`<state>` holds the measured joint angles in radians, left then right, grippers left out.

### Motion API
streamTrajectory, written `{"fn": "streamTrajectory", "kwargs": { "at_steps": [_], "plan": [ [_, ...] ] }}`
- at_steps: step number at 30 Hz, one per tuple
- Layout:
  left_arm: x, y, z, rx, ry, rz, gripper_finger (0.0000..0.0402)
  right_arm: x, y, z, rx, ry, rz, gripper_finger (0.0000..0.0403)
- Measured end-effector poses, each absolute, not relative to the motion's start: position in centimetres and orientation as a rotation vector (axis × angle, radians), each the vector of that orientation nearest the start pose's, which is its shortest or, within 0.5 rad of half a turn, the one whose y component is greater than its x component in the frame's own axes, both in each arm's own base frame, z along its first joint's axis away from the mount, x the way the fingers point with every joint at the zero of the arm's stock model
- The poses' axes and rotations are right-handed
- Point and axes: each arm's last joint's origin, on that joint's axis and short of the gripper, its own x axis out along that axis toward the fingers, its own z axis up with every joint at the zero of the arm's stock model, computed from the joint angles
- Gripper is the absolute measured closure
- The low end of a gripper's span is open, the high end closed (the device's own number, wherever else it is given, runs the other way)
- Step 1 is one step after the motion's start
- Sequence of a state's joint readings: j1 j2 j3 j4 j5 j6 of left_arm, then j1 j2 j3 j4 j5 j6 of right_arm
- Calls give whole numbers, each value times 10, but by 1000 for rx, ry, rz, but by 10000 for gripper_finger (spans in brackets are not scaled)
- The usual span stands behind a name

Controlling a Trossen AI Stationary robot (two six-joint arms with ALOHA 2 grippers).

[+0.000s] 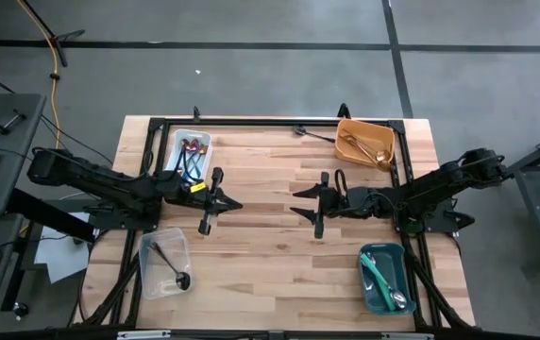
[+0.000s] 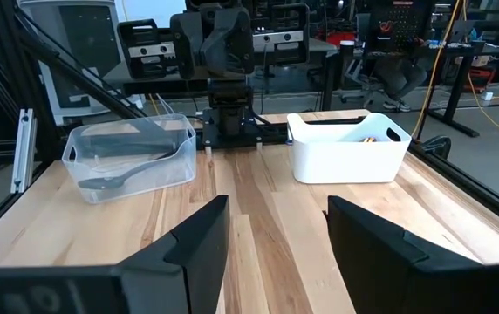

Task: Sort silverware by color (type)
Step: Put the black spoon into the transparent bin

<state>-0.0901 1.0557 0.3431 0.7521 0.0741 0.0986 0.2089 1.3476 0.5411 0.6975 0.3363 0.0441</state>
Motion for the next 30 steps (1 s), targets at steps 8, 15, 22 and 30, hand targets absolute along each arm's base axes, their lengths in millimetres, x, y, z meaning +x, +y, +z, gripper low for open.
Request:
{"fn": "streamTrajectory", "kwargs": {
  "at_steps": [8,15,22,30],
  "plan": [
    [210,-21,222,98,-47,-162,401,265,46,215,20,100,-129,214],
    [210,-21,222,98,-47,-162,401,268,40,224,141,46,-227,214],
    [210,-21,222,98,-46,-162,401,292,1,257,149,193,-418,214],
    [210,-21,222,97,-45,-162,401,285,-80,301,196,375,-795,214]
  ]
}}
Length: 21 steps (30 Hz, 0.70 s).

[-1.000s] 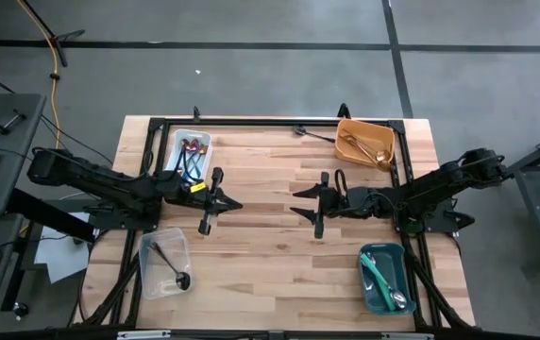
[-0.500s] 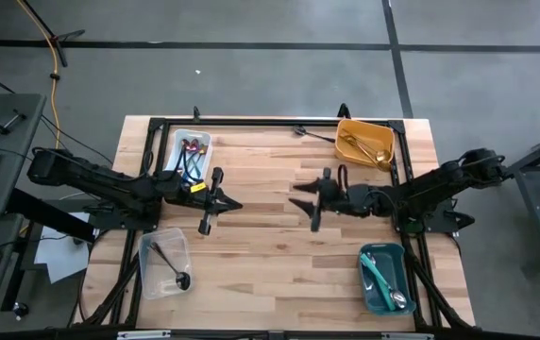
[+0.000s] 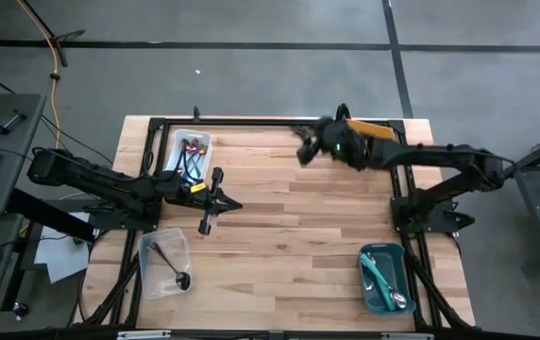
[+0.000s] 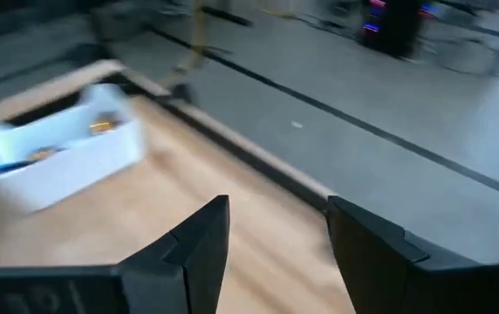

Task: Sort silverware by color (type)
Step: Put the black spoon into the transparent bin

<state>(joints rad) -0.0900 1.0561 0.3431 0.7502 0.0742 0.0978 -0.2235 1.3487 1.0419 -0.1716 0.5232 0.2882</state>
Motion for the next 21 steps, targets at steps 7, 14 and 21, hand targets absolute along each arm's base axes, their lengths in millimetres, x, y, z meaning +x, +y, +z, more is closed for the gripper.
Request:
{"fn": "streamTrajectory", "kwargs": {
  "at_steps": [7,14,21],
  "plan": [
    [210,-21,222,98,-46,-162,401,282,-147,309,287,478,-947,214],
    [210,-21,222,98,-45,-162,401,303,-206,261,426,770,-953,214],
    [210,-21,221,98,-34,-163,401,319,-241,209,523,1099,-859,214]
  ]
}}
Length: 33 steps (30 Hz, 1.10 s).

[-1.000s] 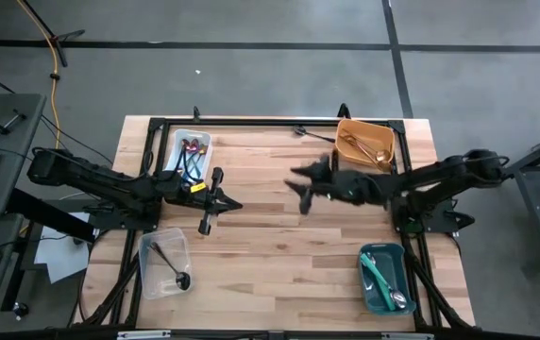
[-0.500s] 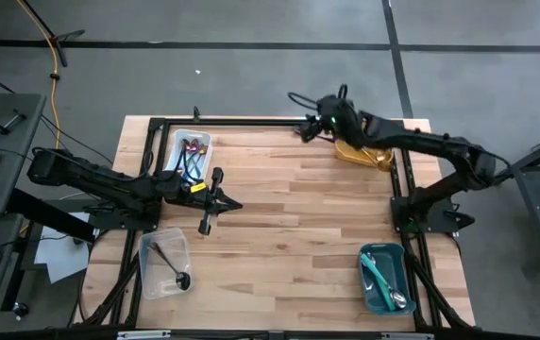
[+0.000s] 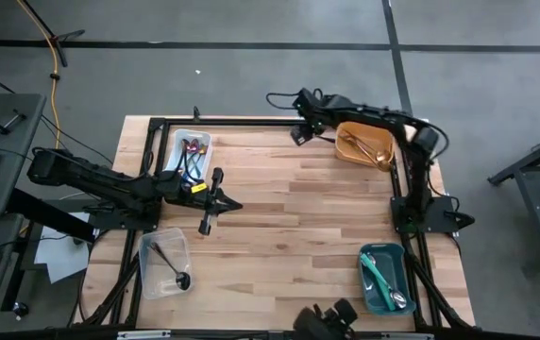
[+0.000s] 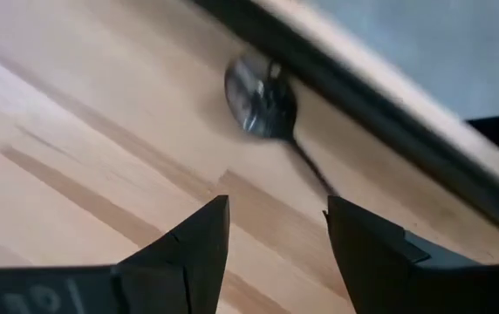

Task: Sort silverware by color (type)
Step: Put the black spoon into the transparent bin

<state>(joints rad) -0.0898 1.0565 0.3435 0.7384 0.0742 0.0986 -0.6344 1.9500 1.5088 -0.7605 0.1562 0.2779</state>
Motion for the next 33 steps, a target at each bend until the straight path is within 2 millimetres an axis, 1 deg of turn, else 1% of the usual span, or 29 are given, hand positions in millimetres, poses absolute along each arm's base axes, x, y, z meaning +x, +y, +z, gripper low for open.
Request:
{"fn": "streamTrajectory", "kwargs": {
  "at_steps": [3,5,8,11,16,20,22,27,30,33],
  "plan": [
    [210,-21,220,98,-26,-163,401,325,-248,191,524,1186,-838,214],
    [210,-21,220,98,-25,-163,401,327,-252,183,525,1214,-834,214],
    [210,-21,220,98,-25,-163,401,331,-258,174,525,1217,-847,214],
    [210,-21,220,98,-25,-163,401,332,-263,169,526,1201,-880,214],
    [210,-21,220,98,-24,-163,401,325,-274,159,570,1211,-931,214],
    [210,-21,220,98,-24,-163,401,318,-285,145,652,1221,-911,214],
    [210,-21,220,98,-24,-163,401,316,-289,142,654,1224,-902,214],
    [210,-21,219,98,-18,-164,401,315,-292,133,667,1246,-880,214],
    [210,-21,219,98,-16,-164,401,315,-292,133,642,1261,-821,215],
    [210,-21,219,98,-16,-164,401,316,-289,132,623,1284,-733,225]
  ]
}}
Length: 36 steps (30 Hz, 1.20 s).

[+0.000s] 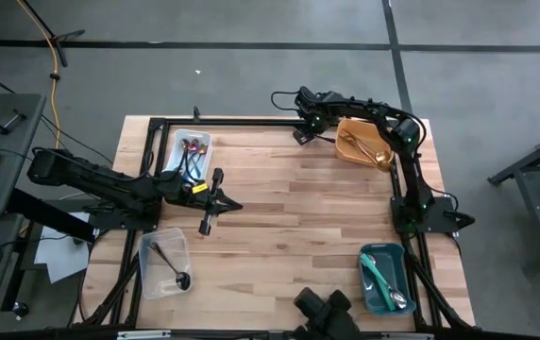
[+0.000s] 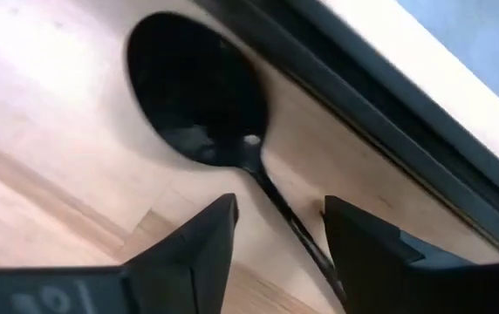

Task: Sort silverware by color (type)
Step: Put the black spoon into the transparent bin

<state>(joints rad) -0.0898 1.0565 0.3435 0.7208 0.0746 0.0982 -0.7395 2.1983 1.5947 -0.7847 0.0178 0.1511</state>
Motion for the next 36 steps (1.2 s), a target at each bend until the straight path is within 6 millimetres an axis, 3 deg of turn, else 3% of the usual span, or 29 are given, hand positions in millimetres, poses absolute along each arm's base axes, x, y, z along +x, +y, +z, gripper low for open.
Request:
{"fn": "streamTrajectory", "kwargs": {
  "at_steps": [11,19,30,36],
  "plan": [
    [210,-21,219,98,-17,-164,401,326,-270,131,574,1348,-593,306],
    [210,-21,219,98,-17,-164,401,332,-256,130,578,1395,-566,393],
    [210,-21,219,98,-17,-164,401,355,-209,138,390,1491,-545,398],
    [210,-21,219,97,-17,-165,401,375,-163,151,316,1470,-406,401]
  ]
}}
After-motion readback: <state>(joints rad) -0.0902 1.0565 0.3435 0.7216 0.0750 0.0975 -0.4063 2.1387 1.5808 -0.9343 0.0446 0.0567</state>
